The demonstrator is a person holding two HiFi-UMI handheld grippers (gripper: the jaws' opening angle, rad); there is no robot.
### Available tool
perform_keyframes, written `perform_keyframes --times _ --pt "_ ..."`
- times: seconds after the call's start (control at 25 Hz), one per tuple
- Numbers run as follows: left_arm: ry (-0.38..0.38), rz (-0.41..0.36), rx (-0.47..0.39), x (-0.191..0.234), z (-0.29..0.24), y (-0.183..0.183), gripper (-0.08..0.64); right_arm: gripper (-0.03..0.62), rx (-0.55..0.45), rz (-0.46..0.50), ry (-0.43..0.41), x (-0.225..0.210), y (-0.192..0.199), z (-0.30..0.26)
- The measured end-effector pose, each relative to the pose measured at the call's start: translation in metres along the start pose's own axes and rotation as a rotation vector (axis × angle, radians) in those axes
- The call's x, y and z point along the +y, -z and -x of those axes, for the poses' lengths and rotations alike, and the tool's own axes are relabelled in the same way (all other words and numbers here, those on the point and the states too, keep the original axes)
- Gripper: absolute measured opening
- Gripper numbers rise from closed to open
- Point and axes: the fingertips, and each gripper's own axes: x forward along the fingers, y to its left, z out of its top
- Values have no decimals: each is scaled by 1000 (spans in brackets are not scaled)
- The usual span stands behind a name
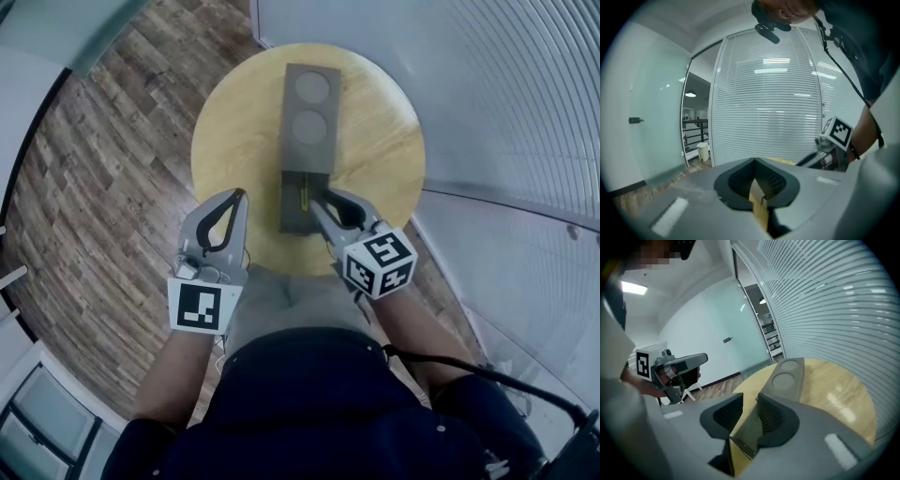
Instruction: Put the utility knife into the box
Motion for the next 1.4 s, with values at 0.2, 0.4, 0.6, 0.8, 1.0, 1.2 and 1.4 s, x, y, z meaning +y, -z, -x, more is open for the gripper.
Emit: perform_keyframes --times 0.2,0.4,0.6,0.8,1.0,1.2,1.4 --pt "-37 -26 -14 6 23 -22 3 107 -69 33 20 13 -30 32" --pt "-49 -78 -47 6 47 -50 3 107 -152 31 3 34 -52 60" --pt "-90 -120 -108 13 56 -88 3 106 -234 43 -11 42 -75 85" --pt "-113 -167 -140 13 64 -108 3 104 -303 23 8 38 -93 116" --pt "-101 -185 -173 3 71 -125 3 100 -410 50 33 39 -126 158" --pt "-104 -170 -181 -1 77 -134 3 66 -552 60 42 41 -163 201" --pt "-99 -159 -208 0 79 -153 3 51 -622 122 66 48 -184 229"
